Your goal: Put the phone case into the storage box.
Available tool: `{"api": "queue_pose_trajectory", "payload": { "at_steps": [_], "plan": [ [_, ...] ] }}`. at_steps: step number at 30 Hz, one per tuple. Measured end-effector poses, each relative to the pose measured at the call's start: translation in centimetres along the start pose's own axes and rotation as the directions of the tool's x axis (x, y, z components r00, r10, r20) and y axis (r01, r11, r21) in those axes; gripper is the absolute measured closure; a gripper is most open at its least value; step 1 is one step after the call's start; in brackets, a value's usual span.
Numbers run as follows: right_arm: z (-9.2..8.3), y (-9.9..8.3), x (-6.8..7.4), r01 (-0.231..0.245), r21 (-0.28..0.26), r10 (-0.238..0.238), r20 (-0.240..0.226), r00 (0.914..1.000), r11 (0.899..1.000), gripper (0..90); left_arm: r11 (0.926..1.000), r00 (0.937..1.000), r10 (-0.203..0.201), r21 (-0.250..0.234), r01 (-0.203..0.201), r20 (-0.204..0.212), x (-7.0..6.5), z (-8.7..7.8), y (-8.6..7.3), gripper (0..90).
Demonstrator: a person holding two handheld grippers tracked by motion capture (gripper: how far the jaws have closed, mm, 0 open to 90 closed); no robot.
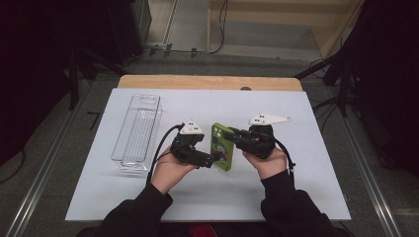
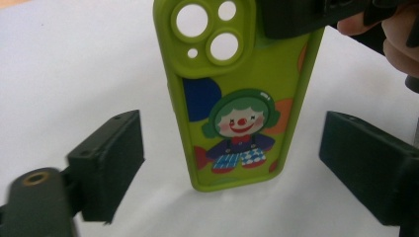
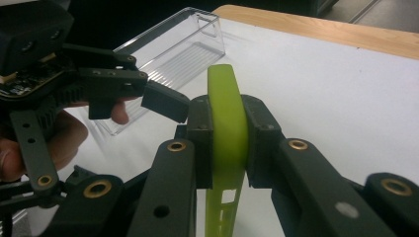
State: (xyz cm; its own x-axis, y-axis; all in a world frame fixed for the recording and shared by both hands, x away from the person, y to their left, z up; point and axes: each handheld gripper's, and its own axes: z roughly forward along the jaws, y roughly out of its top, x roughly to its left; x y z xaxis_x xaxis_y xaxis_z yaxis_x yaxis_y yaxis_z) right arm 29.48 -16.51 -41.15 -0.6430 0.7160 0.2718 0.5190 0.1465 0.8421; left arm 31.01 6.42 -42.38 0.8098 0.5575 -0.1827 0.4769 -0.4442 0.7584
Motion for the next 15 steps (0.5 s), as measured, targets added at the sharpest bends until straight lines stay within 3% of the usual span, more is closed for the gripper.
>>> {"api": "queue_pose_trajectory", "payload": {
  "at_steps": [2, 6, 15],
  "plan": [
    [0.1, 0.0, 0.2, -0.006, -0.001, 0.006, -0.003, 1.0000, 1.000, 74.6, 1.0000, 1.0000, 0.001, 0.003, -0.001, -0.006, -0.1, 0.1, 0.0, 0.3],
    [0.2, -0.1, 0.5, -0.011, -0.007, 0.011, -0.009, 0.9999, 1.000, 74.6, 0.9998, 0.9997, 0.009, -0.019, -0.009, -0.024, -0.2, 0.3, 0.0, 0.0],
    [0.7, -0.2, 1.3, -0.022, -0.004, 0.021, -0.016, 0.9996, 1.000, 74.6, 0.9991, 0.9988, -0.029, -0.030, 0.028, -0.039, -0.4, 0.8, -0.1, 0.0]
  ]
}}
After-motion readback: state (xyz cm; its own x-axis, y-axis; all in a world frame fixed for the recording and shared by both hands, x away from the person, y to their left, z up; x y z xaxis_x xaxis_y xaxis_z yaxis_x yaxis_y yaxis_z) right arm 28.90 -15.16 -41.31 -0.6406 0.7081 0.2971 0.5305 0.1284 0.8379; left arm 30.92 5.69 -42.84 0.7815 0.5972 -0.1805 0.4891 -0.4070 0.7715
